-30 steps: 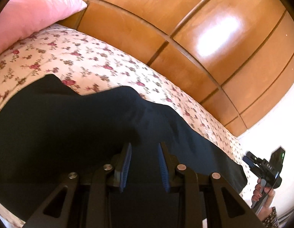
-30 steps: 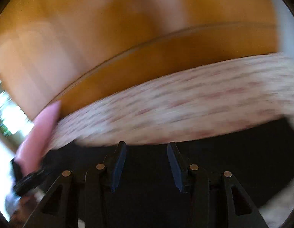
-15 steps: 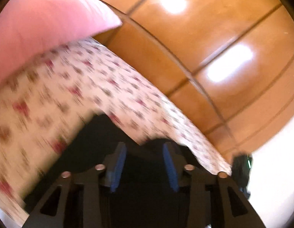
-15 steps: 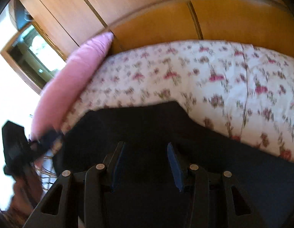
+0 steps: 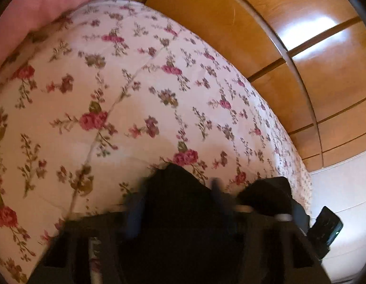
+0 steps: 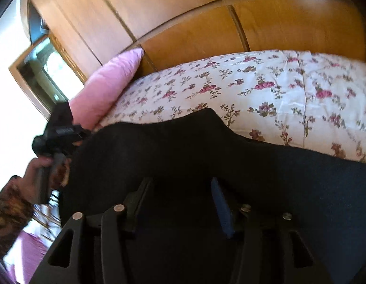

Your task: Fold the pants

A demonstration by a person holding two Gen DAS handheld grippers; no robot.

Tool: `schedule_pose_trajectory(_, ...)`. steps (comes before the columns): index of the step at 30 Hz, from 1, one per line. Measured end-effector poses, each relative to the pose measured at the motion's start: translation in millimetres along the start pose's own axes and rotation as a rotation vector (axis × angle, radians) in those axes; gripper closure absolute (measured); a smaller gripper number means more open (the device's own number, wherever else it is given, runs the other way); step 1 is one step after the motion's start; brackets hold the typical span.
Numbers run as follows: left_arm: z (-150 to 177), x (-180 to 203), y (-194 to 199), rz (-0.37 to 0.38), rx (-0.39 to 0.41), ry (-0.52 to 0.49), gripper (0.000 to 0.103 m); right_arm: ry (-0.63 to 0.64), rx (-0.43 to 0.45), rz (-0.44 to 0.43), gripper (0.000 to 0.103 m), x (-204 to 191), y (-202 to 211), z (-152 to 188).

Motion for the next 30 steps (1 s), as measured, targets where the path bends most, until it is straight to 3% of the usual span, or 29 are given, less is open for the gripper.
schedule_pose_trajectory(2, -4, 0, 8, 0.02, 0.055, -0.002, 0.089, -0.002, 0.008, 0.003, 0.051, 0, 2, -1)
schedule_pose_trajectory(4, -14, -4, 26, -0.019, 0.159, 0.007, 0.092, 0.013, 0.028, 0.031, 0.051, -1, 5, -1)
schedule_pose_trajectory(7, -17, -12, 68, 0.076, 0.337, 0.126, 0.093, -0.003, 0.061, 0.044, 0.051, 2, 10, -2)
schedule_pose_trajectory(9, -10, -19, 74, 0.079, 0.362, 0.143, 0.093, -0.023, 0.056, 0.037, 0.051, 4, 9, -2)
schedule_pose_trajectory(12, 1, -37, 62, -0.014, 0.369, 0.12, 0.093, -0.012, 0.051, 0.047, 0.051, 3, 8, -2)
schedule_pose_trajectory(14, 3, -49, 50, -0.031, 0.357, 0.132, 0.092, -0.009, 0.045, 0.053, 0.051, 3, 7, -1)
schedule_pose_trajectory(17, 1, -56, 51, -0.096, 0.375, 0.115, 0.083, -0.009, 0.033, 0.066, 0.051, 4, 7, -1)
schedule_pose_trajectory(20, -1, -52, 82, -0.161, 0.438, 0.145, 0.073, 0.012, 0.025, 0.12, 0.051, -3, 14, -7)
schedule_pose_trajectory(23, 5, -25, 118, -0.125, 0.538, 0.104, 0.073, 0.071, 0.048, 0.093, 0.052, -24, 20, -20)
schedule_pose_trajectory(26, 17, 20, 107, -0.077, 0.498, -0.034, 0.073, 0.154, -0.003, 0.091, 0.064, -46, 0, -30)
schedule_pose_trajectory(28, 32, 55, 72, -0.004, 0.379, -0.136, 0.072, 0.211, -0.063, 0.119, 0.068, -53, -24, -30)
schedule_pose_trajectory(30, 44, 71, 42, 0.004, 0.299, -0.193, 0.072, 0.264, -0.102, 0.174, 0.075, -53, -47, -29)
Point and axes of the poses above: each gripper's, at about its wrist camera, not at the fingertips, and y roughly against the way its jaws point, x to its right, z to its underside, the point moved 9 cm from there along -y, roughly the way its jaws point, and after that the axes turned 9 degrees about z, right-handed, at the moved point
